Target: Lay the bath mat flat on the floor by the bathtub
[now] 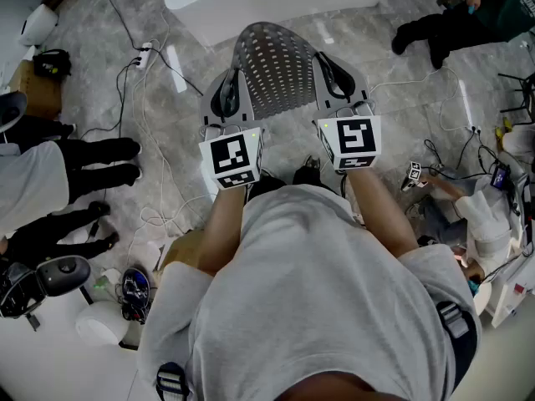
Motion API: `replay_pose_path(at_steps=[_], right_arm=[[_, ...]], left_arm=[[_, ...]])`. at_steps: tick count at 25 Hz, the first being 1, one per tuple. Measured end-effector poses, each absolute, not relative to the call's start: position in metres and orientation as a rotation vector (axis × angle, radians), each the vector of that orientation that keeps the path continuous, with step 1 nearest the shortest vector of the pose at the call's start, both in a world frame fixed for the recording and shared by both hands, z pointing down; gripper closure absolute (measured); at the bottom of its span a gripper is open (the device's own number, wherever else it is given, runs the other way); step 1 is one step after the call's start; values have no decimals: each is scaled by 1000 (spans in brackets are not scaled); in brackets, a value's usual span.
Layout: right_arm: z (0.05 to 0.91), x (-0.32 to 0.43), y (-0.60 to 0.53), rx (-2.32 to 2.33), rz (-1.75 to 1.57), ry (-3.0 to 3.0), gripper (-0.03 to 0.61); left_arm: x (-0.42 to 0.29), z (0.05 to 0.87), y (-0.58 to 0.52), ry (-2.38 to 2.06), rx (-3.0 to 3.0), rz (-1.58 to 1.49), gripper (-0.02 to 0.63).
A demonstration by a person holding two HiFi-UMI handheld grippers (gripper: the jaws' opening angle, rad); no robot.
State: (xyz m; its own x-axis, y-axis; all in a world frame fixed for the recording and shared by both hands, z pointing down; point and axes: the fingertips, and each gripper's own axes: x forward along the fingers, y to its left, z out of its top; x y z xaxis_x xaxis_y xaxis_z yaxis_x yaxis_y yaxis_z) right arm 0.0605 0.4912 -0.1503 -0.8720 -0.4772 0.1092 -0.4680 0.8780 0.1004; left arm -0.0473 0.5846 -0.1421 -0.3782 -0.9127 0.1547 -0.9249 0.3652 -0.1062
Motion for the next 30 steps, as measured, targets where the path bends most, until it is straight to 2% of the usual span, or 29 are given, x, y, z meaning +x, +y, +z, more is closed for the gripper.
replay_pose_path(at_steps=[30], right_arm=[[-122, 7, 551, 608, -99, -2867, 561]], left_arm=[[-98, -115, 649, -2517, 1611, 280, 586]])
